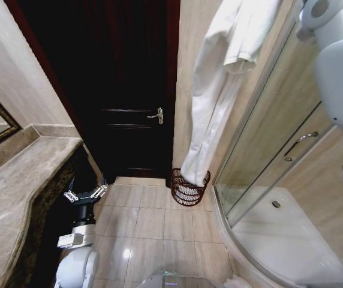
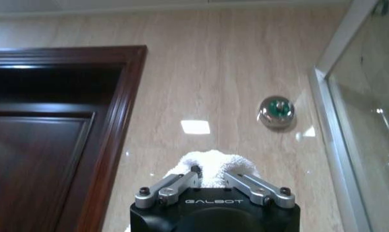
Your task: Discard the used towel into the hamper.
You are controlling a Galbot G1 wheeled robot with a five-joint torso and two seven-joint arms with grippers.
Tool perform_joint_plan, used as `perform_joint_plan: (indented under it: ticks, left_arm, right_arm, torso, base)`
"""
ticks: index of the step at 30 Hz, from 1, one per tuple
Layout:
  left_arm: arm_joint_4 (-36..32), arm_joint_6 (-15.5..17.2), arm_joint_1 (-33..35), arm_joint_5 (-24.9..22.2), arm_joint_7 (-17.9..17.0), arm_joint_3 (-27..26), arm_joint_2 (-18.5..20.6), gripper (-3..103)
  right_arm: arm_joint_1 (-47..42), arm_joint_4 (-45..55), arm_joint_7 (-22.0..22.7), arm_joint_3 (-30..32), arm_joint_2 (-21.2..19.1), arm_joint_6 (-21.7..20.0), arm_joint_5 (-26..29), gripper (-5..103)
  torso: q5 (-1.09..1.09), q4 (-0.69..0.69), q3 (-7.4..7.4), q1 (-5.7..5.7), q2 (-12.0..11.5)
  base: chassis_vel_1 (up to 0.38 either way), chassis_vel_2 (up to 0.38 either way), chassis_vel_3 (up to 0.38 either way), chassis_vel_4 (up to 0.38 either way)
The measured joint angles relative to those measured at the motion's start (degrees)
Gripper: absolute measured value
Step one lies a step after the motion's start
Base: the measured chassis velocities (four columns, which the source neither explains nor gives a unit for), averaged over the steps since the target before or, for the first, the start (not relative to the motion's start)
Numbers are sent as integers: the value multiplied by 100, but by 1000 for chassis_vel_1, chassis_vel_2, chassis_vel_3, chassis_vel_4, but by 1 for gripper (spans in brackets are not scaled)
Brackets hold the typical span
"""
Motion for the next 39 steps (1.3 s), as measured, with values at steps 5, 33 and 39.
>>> perform_joint_plan:
  ticks: [5, 33, 39]
  left_arm:
    - [0, 3, -36, 11, 1, 57, -35, 100]
    - [-429, 93, 40, 156, 9, 126, -238, 100]
    - [-346, 89, 7, 155, 11, 122, -251, 100]
  right_arm:
    - [-5, -174, -30, -55, 69, 68, -28, 4]
    - [241, -978, -252, -262, 113, 378, -78, 4]
    - [144, -1038, -237, -230, 445, 468, -83, 4]
  torso:
    - [2, 0, 2, 7, -5]
    - [0, -1, -1, 2, -6]
    - [-1, 1, -1, 2, -7]
  base:
    - [0, 0, 0, 0]
    - [0, 0, 0, 0]
    - [0, 0, 0, 0]
